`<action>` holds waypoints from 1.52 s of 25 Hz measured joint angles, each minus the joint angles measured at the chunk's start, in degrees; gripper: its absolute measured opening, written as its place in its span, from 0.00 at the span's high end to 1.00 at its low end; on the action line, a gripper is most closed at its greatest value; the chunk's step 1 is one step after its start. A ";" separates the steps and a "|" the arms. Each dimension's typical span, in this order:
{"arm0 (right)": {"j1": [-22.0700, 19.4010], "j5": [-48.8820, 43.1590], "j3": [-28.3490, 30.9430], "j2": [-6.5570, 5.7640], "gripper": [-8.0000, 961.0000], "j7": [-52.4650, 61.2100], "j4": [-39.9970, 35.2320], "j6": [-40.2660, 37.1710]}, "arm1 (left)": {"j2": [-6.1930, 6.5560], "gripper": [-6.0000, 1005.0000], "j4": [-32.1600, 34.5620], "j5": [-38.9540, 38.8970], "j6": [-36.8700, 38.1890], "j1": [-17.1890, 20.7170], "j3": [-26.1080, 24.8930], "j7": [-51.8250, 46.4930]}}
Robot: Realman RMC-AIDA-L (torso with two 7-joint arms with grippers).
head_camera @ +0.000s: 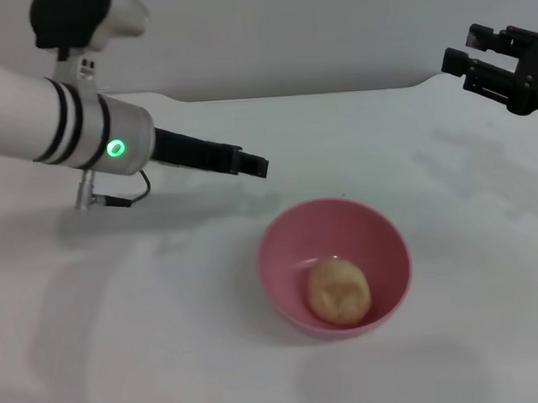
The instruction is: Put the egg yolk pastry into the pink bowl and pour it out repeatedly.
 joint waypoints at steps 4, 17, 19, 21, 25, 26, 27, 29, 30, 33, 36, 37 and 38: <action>-0.07 0.46 0.17 0.05 0.45 0.00 1.06 -0.01 | 0.00 0.46 0.11 -4.31 1.22 1.52 -6.34 4.52; 0.20 17.43 10.78 0.03 0.45 -0.24 16.49 -0.27 | 0.18 0.46 -11.94 -48.71 10.34 14.57 -32.86 38.86; 0.10 21.55 13.15 -0.01 0.45 -0.26 20.34 -0.30 | 0.18 0.46 -16.31 -53.84 12.94 15.80 -36.18 44.70; -0.09 24.67 15.19 -0.06 0.45 -0.26 23.30 -0.34 | 0.18 0.46 -21.49 -58.53 16.17 17.28 -39.98 51.73; -0.62 26.17 17.06 -0.08 0.45 -0.53 24.85 -0.45 | 0.06 0.46 -26.12 -62.94 21.08 19.72 -44.11 61.21; -0.69 26.18 17.08 -0.08 0.45 -0.88 24.87 -0.48 | 0.06 0.46 -26.41 -63.47 21.79 20.13 -44.41 62.36; -0.73 26.19 17.09 -0.09 0.45 -1.31 24.89 -0.49 | 0.07 0.46 -26.54 -63.99 22.59 20.57 -44.54 63.80; -0.77 26.20 17.10 -0.08 0.45 -2.98 24.99 -0.50 | 0.07 0.46 -26.62 -64.50 23.42 21.16 -44.71 66.51; -0.78 26.20 17.11 -0.03 0.45 -4.67 25.20 -0.51 | 0.00 0.46 -26.69 -64.72 23.66 21.47 -44.80 68.53; -0.69 26.35 17.15 0.12 0.45 -13.03 27.09 -0.53 | -0.30 0.46 -27.86 -65.40 24.10 22.16 -44.90 77.07; -0.38 26.89 17.29 0.25 0.45 -26.40 30.67 -0.54 | -0.45 0.46 -32.81 -67.42 25.91 22.44 -44.99 94.11; -0.19 27.89 17.33 0.29 0.45 -31.63 32.48 -0.55 | -0.51 0.46 -34.45 -67.85 26.41 22.46 -44.98 100.01; 0.07 29.94 17.35 0.34 0.45 -37.81 34.76 -0.78 | -0.52 0.46 -36.66 -68.50 27.06 22.39 -45.01 106.78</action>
